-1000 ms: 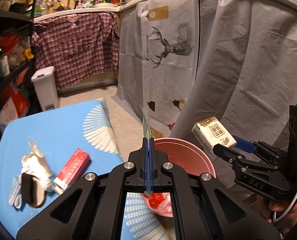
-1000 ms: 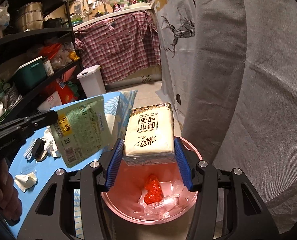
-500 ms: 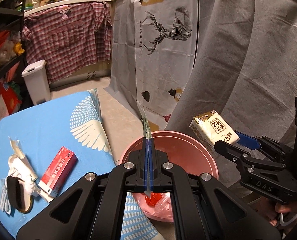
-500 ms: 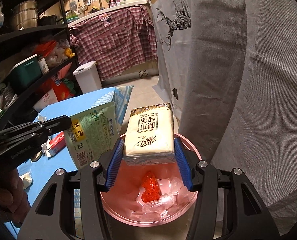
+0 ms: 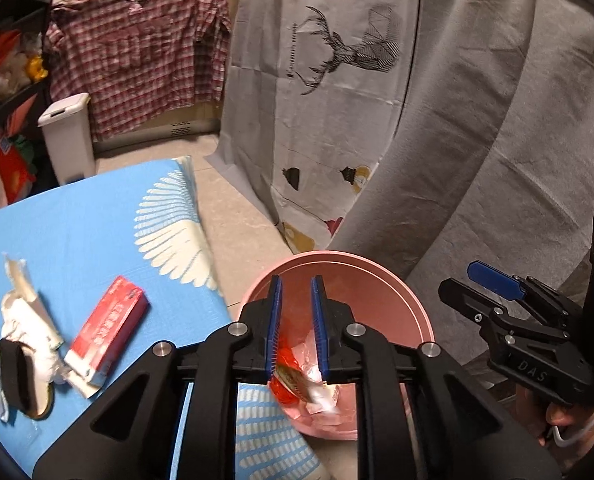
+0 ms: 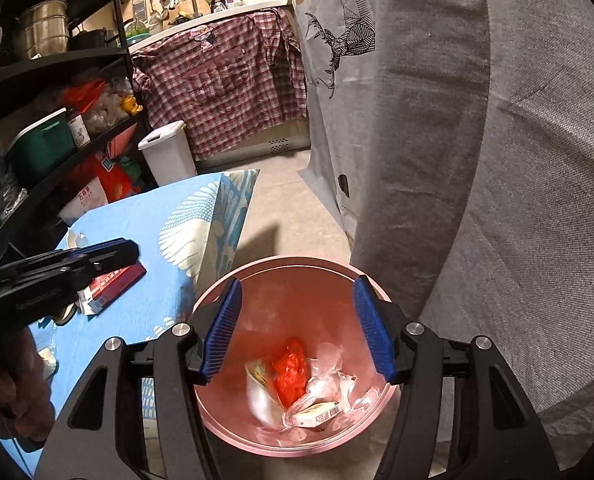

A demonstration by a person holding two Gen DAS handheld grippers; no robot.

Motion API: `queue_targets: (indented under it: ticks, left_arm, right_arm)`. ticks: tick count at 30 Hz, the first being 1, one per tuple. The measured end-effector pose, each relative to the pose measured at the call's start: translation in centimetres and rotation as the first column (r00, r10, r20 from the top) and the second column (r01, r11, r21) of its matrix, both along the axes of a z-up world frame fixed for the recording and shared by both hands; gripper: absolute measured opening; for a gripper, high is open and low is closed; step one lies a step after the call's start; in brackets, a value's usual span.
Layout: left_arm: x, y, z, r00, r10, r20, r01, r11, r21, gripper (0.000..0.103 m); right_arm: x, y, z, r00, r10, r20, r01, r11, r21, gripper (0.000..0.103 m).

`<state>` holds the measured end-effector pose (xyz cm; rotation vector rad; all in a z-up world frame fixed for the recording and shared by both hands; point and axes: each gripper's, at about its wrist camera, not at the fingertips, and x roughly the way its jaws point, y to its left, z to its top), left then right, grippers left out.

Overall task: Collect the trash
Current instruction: 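Open both tools to drop the tissue pack and wrapper into the bin, then move both open tools back toward the remaining trash on the table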

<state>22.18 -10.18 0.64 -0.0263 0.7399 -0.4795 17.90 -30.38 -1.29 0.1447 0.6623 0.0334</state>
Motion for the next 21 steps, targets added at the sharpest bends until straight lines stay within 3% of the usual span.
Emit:
queue_targets:
  ticks: [14,21]
  left_arm:
    - [-5.6,9.7,4.8,0.99,0.111,0.093,-0.116,0.992,0.049,0.015]
    - [-7.6,15.1,7.1,0.976,0.165,0.143,-0.179,0.98,0.091,0.015]
  right_arm:
    - [-3.3,2.9,2.9,0.991,0.073,0.114,-0.068,0.997,-0.041,0.057]
    - [-4.8,5.0,4.6,0.98,0.143,0.141,-0.14,0.99,-0.033,0.044]
